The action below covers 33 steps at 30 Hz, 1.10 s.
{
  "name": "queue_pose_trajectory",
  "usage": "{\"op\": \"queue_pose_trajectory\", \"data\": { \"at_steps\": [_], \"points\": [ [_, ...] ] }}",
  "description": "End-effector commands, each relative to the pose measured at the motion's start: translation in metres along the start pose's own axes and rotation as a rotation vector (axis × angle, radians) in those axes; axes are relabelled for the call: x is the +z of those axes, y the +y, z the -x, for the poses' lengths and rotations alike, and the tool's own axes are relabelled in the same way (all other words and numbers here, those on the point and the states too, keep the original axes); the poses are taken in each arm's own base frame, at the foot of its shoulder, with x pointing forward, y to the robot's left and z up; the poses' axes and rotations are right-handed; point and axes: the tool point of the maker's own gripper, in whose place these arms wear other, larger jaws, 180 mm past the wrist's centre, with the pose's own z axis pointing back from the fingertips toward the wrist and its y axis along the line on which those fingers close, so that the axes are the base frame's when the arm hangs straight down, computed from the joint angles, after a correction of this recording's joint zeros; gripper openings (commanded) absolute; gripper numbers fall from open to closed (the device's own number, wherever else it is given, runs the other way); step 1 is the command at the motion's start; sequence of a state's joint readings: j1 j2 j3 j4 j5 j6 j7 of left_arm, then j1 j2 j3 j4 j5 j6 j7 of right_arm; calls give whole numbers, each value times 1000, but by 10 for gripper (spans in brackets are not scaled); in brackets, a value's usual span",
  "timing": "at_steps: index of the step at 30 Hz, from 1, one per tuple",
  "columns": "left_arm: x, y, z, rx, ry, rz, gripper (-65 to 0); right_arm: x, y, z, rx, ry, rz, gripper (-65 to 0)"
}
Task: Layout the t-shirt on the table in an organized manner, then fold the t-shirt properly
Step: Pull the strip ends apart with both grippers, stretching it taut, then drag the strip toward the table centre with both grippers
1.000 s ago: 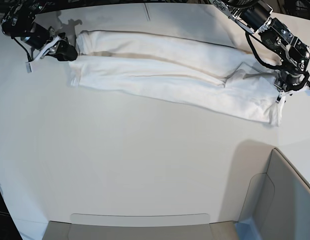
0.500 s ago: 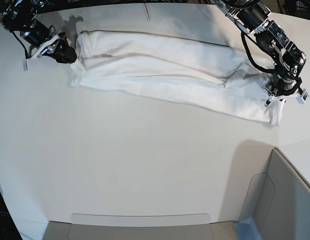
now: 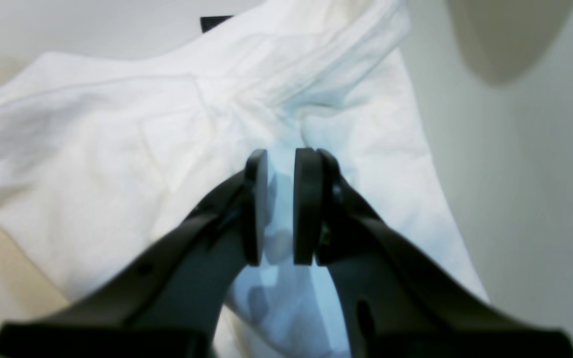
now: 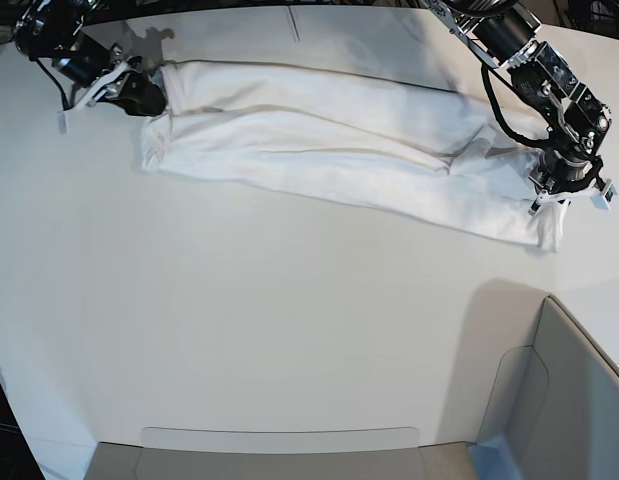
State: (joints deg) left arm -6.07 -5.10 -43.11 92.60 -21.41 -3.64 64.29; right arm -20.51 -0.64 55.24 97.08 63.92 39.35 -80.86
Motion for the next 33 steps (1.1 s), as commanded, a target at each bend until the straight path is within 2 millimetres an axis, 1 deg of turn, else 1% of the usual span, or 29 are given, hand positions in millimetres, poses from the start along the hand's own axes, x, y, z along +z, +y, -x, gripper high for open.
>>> {"op": "queue_pose_trajectory", "data": {
  "at_steps": [1,4,6,9,12,16,20,23,25,28,33],
  "points": [
    [3,-7,-17,-6,-50,17,-551,6,7,-19,52,-63,-3,-433],
    [3,-8,-15,-3,-47,19,-551,20,7,-34,106,-103,45,-434],
    [3,-8,-15,-5,-46,20,-551,23,4,-37,103,-115,62,-434],
    [3,-8,-15,-5,-46,20,-551,23,-1,-32,45,-146,70,-434],
    [3,-7,-16,-7,-48,18,-551,14,-8,-28,-16,-156,47,-434],
    [3,-5,-15,-9,-46,14,-551,3,-13,-30,-59,-167,19,-434],
    [3,-5,-15,-9,-45,12,-551,-1,-18,-21,-101,-153,10,-434],
    [3,-5,-15,-9,-43,12,-551,-2,-24,-12,-110,-120,44,-434],
    [3,-5,-15,-9,-43,12,-551,-4,-24,-4,-125,-101,58,-434],
    [3,-5,-15,-9,-43,12,-551,-1,-26,2,-152,-109,74,-434],
    [3,-5,-15,-9,-43,12,-551,-4,-23,0,-153,-116,68,-434]
  ]
}}
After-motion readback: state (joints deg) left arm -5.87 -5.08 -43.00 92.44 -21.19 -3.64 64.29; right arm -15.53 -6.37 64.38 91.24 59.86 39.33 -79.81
